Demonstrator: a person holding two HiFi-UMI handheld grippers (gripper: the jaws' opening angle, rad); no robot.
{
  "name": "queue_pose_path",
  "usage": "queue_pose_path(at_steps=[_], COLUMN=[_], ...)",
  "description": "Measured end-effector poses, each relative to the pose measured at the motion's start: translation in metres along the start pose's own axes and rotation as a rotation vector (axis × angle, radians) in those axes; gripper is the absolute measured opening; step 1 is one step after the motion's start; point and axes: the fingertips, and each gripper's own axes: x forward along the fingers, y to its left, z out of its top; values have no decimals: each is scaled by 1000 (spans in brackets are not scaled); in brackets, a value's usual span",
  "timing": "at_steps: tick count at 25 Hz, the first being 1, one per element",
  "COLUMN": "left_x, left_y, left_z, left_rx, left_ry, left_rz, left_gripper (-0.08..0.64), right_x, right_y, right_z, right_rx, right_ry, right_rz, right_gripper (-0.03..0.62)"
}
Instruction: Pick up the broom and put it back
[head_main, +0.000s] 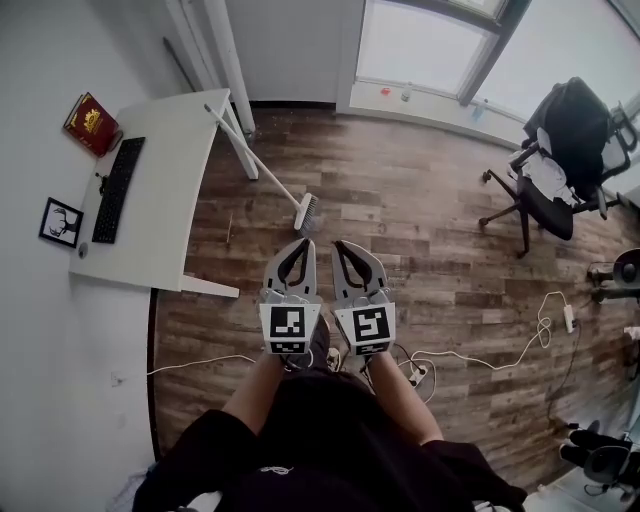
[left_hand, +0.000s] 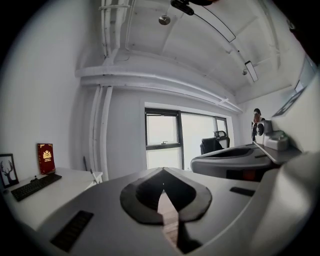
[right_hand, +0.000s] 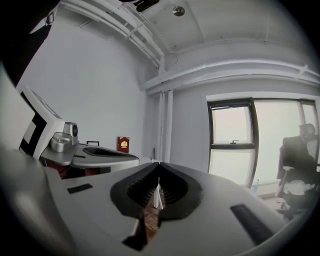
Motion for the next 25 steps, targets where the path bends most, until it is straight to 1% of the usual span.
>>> queue_pose_path(at_steps=[4,7,11,16,20,23,25], left_x=[43,74,107,128,136,140,145], left_y=[25,51,89,134,156,173,188], left_z=[-18,-23,-21,-23,-24,-29,-35], left_rx=[-64,-91,-116,-141,-170,-177,-192], left_ry=[39,60,66,77,85,100,114], left_rz=[10,33,54,78,96,135,176], left_gripper=[-2,-2,-2,-2,-2,-2,-2], right_x=[44,85,145,203,231,249,262], right_y=[-17,-30,-31,-17,-13,-7,-5], right_z=[-24,-27,-21,-18,-14,-15,-17], right_rx=[-3,2,-18,-59,-58,-72,-82], right_ry=[104,129,148,166,175,186,191], right_rz=[24,45,91,164,195,236,263], right_gripper=[21,21,21,21,21,21,21])
